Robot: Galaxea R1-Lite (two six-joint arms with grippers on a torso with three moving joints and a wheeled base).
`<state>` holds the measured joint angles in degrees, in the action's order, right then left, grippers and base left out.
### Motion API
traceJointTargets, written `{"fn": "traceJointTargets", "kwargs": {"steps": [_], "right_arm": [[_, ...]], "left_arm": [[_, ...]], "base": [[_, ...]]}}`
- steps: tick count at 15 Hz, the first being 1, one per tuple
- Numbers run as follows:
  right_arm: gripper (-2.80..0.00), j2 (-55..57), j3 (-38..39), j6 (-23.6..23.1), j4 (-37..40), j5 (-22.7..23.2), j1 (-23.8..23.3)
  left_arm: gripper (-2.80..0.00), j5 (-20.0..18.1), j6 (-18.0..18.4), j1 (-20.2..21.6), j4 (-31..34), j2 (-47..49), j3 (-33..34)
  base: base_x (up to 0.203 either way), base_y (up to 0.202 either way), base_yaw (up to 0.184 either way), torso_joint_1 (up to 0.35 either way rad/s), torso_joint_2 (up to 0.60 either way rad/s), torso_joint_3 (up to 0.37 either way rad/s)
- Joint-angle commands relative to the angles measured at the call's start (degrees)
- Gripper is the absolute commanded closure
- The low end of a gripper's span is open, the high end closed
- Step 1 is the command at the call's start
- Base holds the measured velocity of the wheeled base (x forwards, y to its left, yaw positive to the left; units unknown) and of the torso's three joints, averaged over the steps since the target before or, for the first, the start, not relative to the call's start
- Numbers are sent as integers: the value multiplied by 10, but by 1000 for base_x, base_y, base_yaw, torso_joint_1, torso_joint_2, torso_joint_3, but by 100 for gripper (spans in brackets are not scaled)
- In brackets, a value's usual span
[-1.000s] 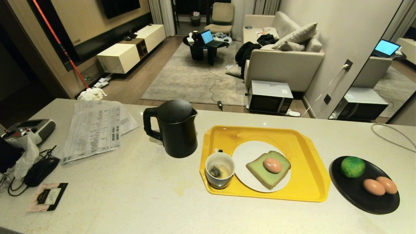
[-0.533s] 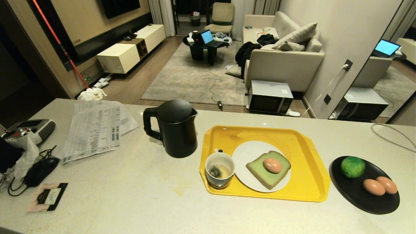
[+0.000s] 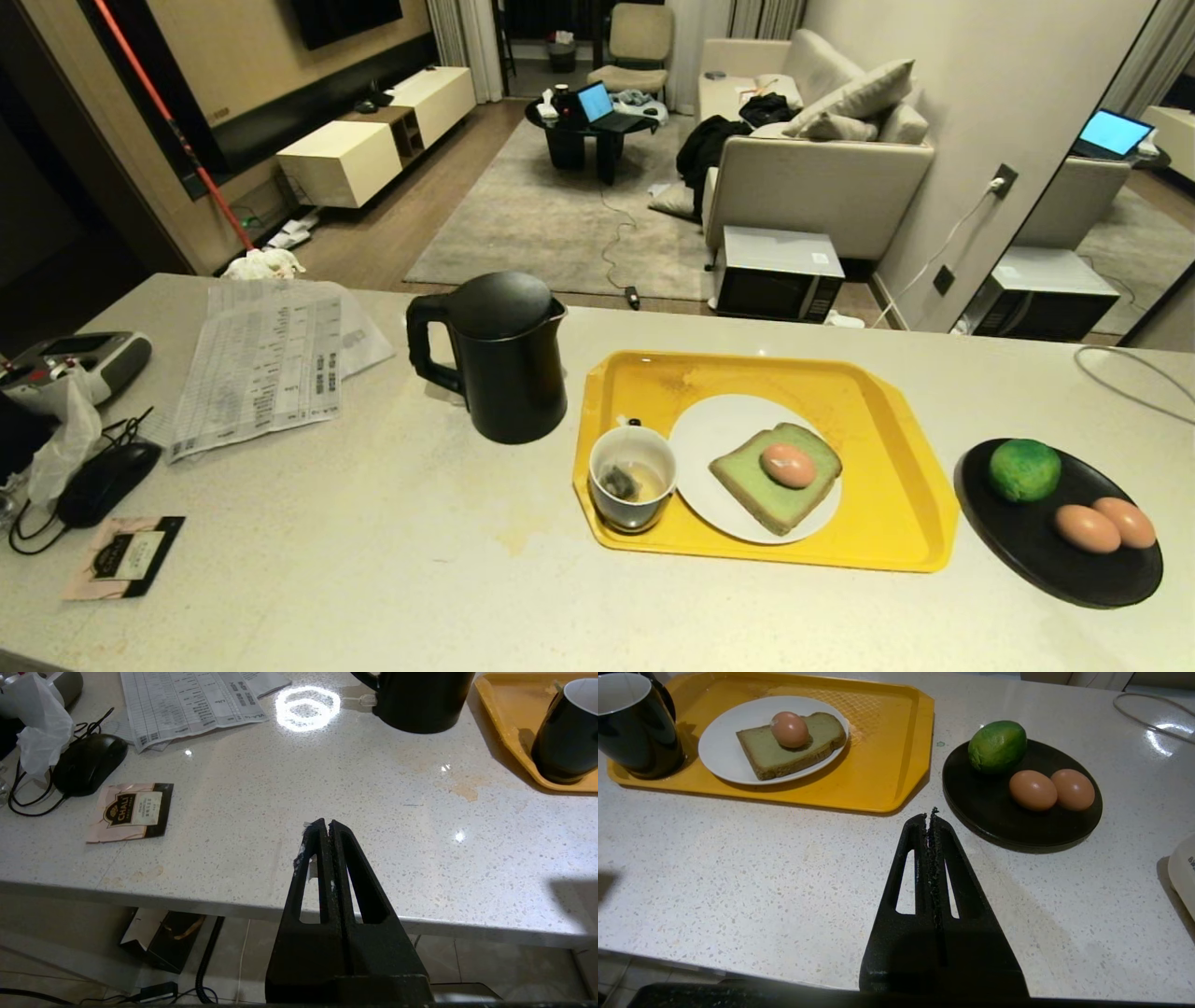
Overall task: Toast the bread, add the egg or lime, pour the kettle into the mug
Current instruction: Pick up the kettle
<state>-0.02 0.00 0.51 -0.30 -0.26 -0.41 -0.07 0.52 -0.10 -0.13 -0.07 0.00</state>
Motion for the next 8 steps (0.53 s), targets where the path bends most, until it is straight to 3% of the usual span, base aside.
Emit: {"fn": "traceJointTargets", "kwargs": {"steps": [1, 8], "right_arm": [[0, 1, 2, 0, 0, 0, 0], [0, 0, 2, 0, 0, 0, 0]], "left_arm": [[0, 1, 0, 0, 0, 0, 0], [0, 0, 1, 0, 0, 0, 0]], "base": [[0, 0, 0, -167, 309, 150], [0, 0, 0, -162, 310, 144]]}}
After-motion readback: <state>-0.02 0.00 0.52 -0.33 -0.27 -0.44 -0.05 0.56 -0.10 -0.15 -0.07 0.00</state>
